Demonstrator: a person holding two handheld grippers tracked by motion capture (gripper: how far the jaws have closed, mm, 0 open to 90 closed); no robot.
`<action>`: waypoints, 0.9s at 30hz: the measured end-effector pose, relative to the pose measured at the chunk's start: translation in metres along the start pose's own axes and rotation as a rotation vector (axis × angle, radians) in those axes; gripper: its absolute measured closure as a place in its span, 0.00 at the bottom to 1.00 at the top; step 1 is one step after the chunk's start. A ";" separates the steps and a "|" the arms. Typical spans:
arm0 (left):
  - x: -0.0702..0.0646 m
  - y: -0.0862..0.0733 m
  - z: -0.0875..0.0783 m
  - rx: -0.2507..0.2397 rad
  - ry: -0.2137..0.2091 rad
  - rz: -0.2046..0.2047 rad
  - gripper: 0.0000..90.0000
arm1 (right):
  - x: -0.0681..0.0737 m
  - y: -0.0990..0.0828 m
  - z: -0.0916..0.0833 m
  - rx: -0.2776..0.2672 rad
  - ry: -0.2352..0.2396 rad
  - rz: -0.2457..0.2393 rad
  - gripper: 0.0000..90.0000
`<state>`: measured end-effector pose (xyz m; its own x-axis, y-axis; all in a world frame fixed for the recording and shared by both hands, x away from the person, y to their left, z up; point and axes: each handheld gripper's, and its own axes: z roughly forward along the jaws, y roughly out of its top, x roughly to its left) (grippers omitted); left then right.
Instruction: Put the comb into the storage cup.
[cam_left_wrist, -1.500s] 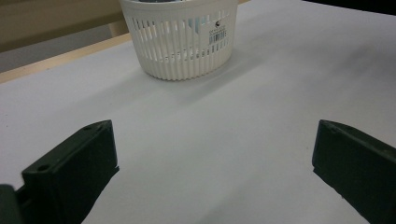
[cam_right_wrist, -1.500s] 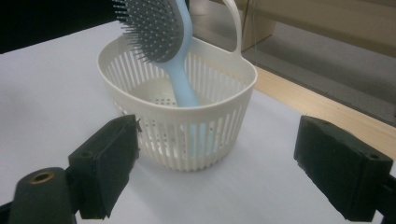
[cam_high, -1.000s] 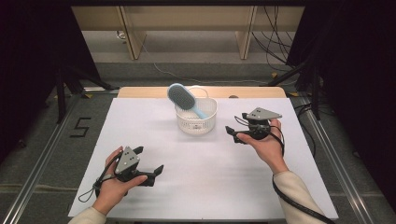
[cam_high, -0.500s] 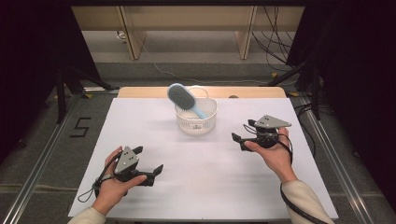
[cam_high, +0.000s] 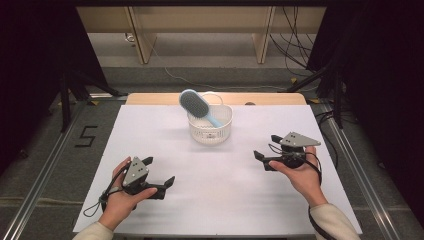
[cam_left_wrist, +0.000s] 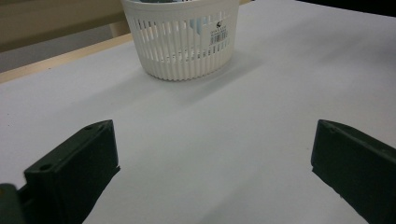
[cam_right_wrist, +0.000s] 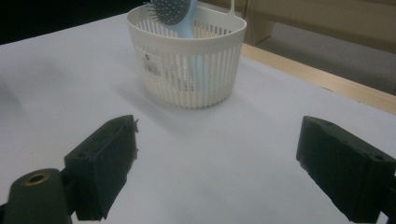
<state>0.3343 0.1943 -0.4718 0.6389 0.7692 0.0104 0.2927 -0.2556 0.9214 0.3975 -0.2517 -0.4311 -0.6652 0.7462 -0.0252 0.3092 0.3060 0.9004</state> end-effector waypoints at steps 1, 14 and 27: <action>0.000 0.000 0.000 0.000 0.001 0.000 0.00 | 0.000 -0.001 -0.001 -0.001 -0.001 0.000 0.14; 0.001 0.000 0.000 -0.001 0.007 -0.002 0.00 | 0.002 -0.010 -0.015 -0.008 0.004 -0.005 0.14; 0.002 0.000 -0.001 0.004 0.011 0.001 0.00 | 0.006 -0.028 -0.035 -0.008 0.010 0.002 0.14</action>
<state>0.3347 0.1961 -0.4716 0.6313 0.7753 0.0155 0.2946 -0.2583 0.9200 0.3615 -0.2764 -0.4417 -0.6714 0.7408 -0.0194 0.3051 0.3002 0.9038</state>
